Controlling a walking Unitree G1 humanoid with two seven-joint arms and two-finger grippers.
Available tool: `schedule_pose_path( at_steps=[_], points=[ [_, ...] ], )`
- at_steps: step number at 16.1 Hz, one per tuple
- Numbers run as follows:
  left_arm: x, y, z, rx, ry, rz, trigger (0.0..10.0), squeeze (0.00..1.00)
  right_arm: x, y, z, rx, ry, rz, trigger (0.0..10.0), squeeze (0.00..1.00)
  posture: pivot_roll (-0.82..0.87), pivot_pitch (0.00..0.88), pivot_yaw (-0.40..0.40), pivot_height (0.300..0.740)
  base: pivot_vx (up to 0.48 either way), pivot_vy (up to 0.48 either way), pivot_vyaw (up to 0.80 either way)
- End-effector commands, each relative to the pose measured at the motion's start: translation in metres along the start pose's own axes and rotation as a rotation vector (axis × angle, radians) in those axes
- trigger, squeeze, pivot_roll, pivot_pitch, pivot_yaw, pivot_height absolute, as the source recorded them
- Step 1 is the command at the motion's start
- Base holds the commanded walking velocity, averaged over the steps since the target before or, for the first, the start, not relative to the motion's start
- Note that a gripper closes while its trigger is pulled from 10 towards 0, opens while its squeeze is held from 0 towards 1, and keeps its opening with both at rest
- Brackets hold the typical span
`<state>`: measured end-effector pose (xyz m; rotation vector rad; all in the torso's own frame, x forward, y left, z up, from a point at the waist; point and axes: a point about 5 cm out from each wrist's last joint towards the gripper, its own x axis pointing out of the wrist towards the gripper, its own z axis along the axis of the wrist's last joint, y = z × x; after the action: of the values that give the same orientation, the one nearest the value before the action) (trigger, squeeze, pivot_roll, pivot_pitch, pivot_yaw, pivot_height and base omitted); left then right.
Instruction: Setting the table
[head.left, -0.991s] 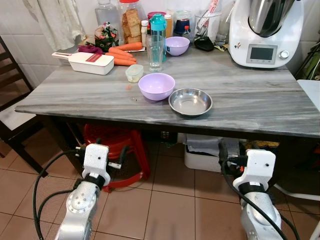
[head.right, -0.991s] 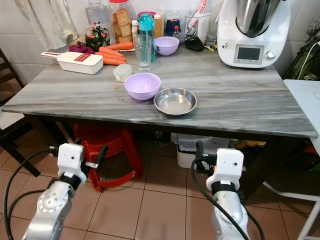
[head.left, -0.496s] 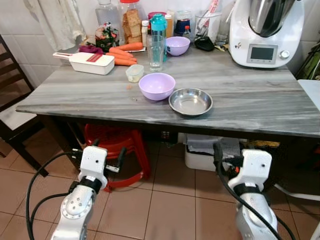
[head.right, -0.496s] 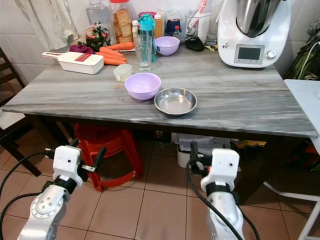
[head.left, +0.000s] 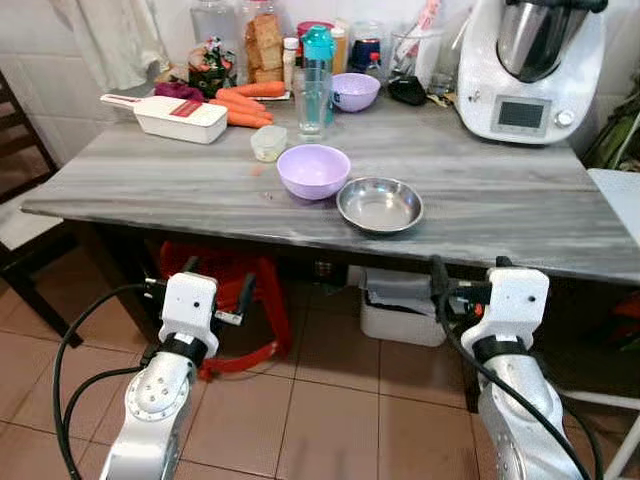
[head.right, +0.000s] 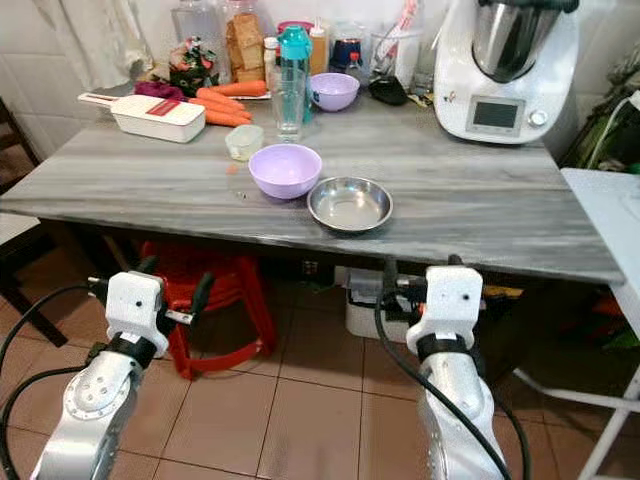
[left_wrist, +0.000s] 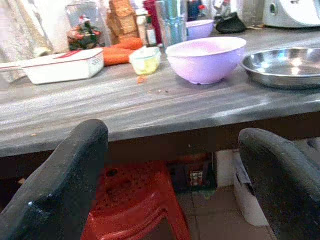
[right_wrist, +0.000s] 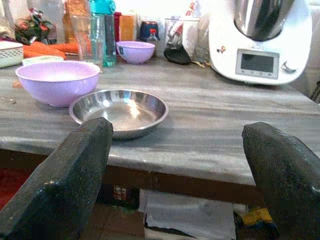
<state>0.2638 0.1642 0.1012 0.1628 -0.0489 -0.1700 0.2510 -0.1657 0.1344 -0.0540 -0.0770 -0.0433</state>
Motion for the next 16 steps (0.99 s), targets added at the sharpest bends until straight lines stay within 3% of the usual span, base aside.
schedule_pose_path(
  at_steps=[1,4,6,8,12,16],
  points=[
    [0.006,-0.002,0.0,-0.005,0.002,0.008,10.0,0.0,0.003,-0.008,0.0,0.003,-0.004,-0.033,10.0,0.0,-0.04,0.0,-0.043,0.74,0.0,0.0,0.0],
    [0.01,-0.01,0.003,-0.025,-0.003,0.004,10.0,0.0,0.006,-0.012,0.0,-0.011,-0.008,-0.063,10.0,0.0,-0.08,0.0,-0.014,0.74,0.0,0.0,0.0],
    [0.008,-0.018,-0.005,-0.043,0.011,-0.005,10.0,0.0,-0.005,-0.011,-0.007,-0.001,0.008,-0.059,10.0,0.0,-0.09,0.0,0.007,0.74,0.0,0.0,0.0],
    [0.011,-0.014,-0.004,-0.039,0.004,0.014,10.0,0.0,-0.008,-0.004,-0.009,0.015,0.014,-0.041,10.0,0.0,-0.09,0.0,0.003,0.74,0.0,0.0,0.0],
    [0.017,-0.008,-0.003,-0.046,0.008,0.051,10.0,0.0,0.0,0.007,-0.01,0.018,0.016,0.028,10.0,0.0,-0.05,0.0,-0.026,0.74,0.0,0.0,-0.8],
    [0.019,-0.015,-0.001,-0.072,-0.01,0.058,10.0,0.0,0.005,-0.003,-0.013,0.005,0.024,0.022,10.0,0.0,-0.02,0.0,-0.042,0.74,0.0,0.0,-0.12]
  ],
)
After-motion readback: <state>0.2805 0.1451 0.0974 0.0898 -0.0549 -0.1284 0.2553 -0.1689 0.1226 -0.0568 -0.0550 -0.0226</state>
